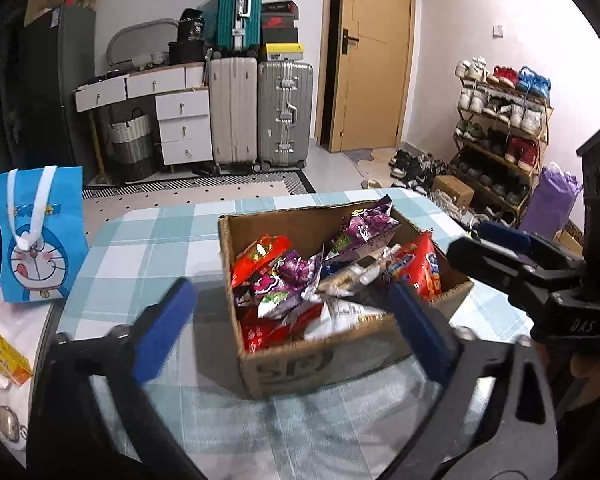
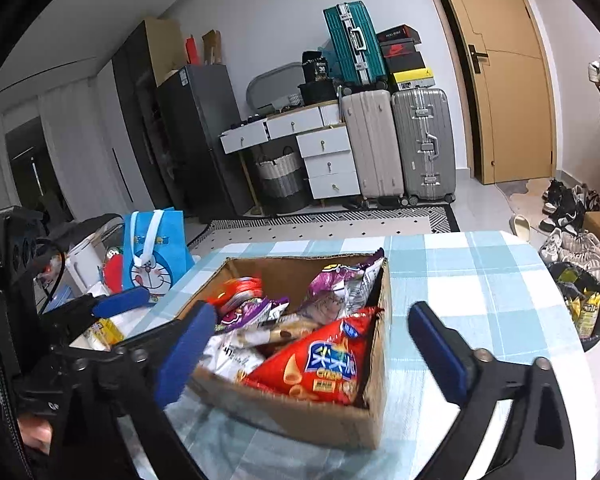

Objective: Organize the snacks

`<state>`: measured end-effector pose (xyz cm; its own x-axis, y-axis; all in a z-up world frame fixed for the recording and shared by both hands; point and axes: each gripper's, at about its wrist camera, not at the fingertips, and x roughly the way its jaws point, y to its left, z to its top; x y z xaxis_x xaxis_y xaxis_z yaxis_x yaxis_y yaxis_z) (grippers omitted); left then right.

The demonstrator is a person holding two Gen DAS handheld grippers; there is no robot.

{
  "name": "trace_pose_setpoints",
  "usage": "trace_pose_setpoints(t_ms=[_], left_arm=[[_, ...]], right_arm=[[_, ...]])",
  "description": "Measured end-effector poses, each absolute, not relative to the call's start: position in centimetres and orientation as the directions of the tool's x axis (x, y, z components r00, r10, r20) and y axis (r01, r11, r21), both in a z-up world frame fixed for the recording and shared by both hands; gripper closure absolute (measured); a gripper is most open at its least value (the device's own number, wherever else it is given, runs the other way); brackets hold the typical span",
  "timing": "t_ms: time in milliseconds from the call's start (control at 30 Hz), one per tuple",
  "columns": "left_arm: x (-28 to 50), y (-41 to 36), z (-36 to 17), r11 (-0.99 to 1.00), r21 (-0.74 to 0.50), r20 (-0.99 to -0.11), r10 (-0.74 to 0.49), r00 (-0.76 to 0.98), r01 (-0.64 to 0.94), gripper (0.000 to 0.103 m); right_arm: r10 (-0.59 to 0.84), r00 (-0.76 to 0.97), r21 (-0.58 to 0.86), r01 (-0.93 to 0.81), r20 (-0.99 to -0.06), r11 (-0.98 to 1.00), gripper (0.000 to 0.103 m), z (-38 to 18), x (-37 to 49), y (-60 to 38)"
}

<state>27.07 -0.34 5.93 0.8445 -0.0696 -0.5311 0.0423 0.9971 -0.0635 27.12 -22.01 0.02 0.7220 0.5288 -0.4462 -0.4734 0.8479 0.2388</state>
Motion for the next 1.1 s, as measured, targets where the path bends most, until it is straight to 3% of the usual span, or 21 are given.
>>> trace_pose_setpoints(t_ms=[467,1100], left_arm=[[21.3,0.8,4.8,0.994,-0.107,-0.491,-0.051,0.870,-0.002,0.001],[19.7,1.3,0.1,0.994,-0.099,-0.444,-0.005,0.896,-0.043,0.001]], right_arm=[[0.560,0.704,0.209,-0.526,-0.438,0.824,0.001,-1.8,21.4,-23.5],[0.572,0.729,0.152,-0.560,-0.376,0.815,0.000,-4.7,18.2,-24.2]])
